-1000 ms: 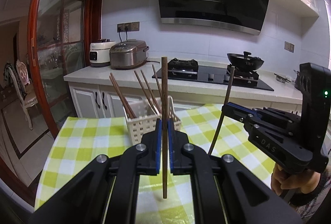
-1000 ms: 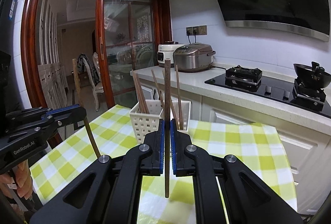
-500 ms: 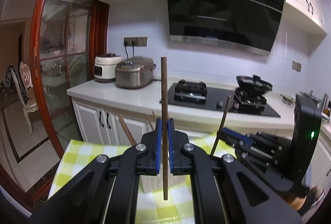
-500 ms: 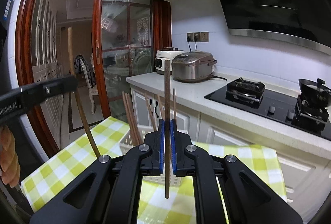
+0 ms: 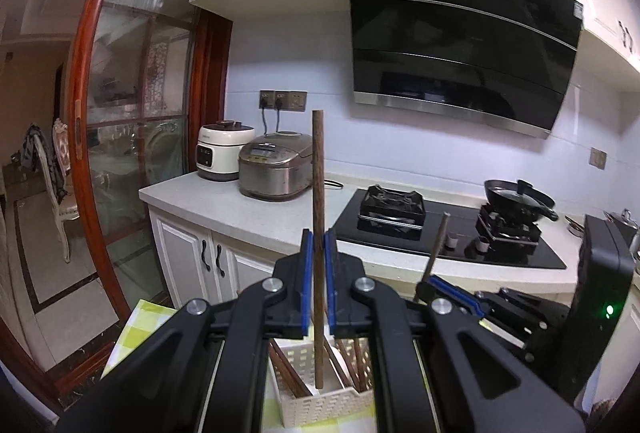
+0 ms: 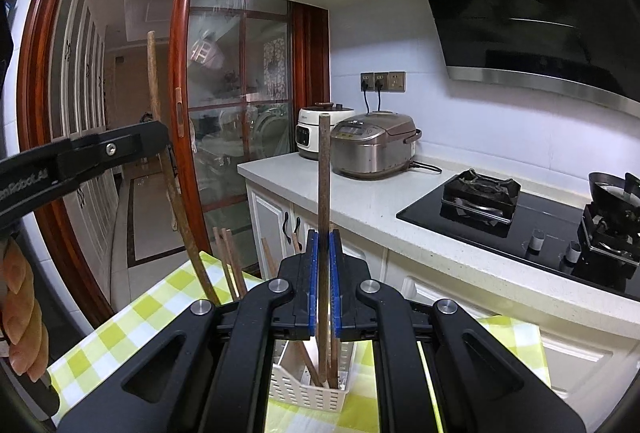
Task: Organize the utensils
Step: 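Lower both chopsticks into the caddy and open both grippers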
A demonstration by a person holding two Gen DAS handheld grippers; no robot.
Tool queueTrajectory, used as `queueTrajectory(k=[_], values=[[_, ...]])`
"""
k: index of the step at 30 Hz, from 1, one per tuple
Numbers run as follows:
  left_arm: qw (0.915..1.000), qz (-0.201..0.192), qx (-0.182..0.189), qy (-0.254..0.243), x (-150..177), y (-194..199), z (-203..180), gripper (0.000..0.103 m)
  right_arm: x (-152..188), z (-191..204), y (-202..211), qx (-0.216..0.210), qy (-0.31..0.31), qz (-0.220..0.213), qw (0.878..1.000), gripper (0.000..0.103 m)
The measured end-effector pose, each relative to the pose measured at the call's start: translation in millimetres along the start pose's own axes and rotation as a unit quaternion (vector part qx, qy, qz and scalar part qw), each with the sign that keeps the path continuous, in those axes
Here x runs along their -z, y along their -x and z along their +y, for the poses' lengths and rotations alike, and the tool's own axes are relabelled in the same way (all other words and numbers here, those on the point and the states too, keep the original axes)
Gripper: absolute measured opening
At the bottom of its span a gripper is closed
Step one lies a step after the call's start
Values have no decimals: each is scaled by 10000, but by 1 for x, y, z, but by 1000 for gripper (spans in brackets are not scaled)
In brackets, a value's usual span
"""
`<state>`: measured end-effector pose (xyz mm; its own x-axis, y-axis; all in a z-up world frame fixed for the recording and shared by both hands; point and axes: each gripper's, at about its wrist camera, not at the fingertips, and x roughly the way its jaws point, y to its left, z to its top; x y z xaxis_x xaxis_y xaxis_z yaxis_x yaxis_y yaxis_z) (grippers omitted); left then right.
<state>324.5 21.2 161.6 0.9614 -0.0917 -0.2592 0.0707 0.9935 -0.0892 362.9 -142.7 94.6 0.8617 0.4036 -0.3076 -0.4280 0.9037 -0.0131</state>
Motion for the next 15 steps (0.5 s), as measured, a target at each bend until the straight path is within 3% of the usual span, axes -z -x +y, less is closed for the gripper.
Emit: queueTrajectory(k=[15], values=[[9965, 711, 98, 429, 40, -58, 22, 6, 25, 7, -50, -129, 191, 901, 9957, 7]])
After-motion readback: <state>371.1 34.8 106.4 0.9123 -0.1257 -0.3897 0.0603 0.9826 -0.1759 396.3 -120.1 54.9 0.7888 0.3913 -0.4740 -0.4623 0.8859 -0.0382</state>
